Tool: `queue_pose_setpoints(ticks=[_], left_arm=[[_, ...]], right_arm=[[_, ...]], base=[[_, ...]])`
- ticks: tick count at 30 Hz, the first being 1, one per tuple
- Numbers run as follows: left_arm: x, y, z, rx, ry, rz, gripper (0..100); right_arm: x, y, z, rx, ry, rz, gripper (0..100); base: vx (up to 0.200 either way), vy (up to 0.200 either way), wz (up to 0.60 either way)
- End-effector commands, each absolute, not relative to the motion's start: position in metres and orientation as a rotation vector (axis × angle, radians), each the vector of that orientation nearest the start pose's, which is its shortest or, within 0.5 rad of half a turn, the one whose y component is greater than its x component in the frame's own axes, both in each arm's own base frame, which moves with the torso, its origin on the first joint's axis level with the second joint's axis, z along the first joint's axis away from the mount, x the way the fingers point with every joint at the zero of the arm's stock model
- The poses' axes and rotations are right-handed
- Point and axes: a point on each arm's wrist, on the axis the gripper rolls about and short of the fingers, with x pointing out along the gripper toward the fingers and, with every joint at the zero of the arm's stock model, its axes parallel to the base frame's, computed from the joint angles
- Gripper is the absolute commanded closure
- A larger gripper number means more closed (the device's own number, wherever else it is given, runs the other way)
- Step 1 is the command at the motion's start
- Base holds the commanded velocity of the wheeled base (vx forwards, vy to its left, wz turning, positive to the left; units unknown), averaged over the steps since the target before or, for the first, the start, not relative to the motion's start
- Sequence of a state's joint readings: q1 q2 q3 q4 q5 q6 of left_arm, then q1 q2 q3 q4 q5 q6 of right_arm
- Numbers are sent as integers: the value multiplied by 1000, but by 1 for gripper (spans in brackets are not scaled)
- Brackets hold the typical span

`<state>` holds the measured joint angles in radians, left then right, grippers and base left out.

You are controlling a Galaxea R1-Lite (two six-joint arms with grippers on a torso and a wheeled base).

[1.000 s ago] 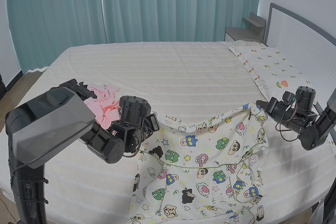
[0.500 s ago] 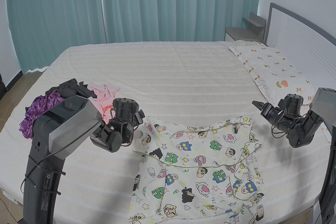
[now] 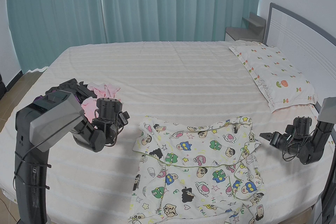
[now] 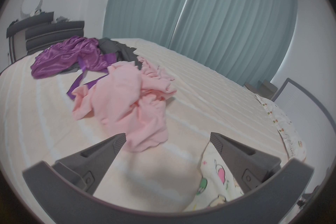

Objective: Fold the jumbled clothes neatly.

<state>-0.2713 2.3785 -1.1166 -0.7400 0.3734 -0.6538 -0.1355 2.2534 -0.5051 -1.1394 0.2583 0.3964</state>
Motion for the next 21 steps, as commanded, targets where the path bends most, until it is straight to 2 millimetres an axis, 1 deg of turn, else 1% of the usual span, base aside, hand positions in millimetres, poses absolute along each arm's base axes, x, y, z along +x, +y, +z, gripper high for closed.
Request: queue_pose_setpoints(ticks=[1, 2, 3, 4, 8, 13, 21], left_arm=[[339, -104, 67, -635, 493, 147, 0], [333, -104, 67, -635, 507, 140, 0], [317, -104, 65, -631, 546, 130, 0], [307, -104, 61, -626, 574, 128, 0], [284, -111, 49, -632, 649, 126, 0], [277, -111, 46, -653, 639, 119, 0], [274, -109, 46, -660, 612, 109, 0]], right_arm=[[294, -25, -16, 383, 692, 60, 0], [294, -23, -17, 379, 696, 65, 0], [293, -19, -20, 370, 714, 76, 0], [291, -17, -24, 361, 733, 84, 0], [282, -11, -34, 299, 789, 117, 0], [278, -9, -37, 250, 808, 130, 0], [281, -1, -45, 224, 825, 162, 0]], base=[[0, 0, 0], [0, 0, 0], [0, 0, 0], [0, 0, 0], [0, 0, 0], [0, 0, 0], [0, 0, 0]])
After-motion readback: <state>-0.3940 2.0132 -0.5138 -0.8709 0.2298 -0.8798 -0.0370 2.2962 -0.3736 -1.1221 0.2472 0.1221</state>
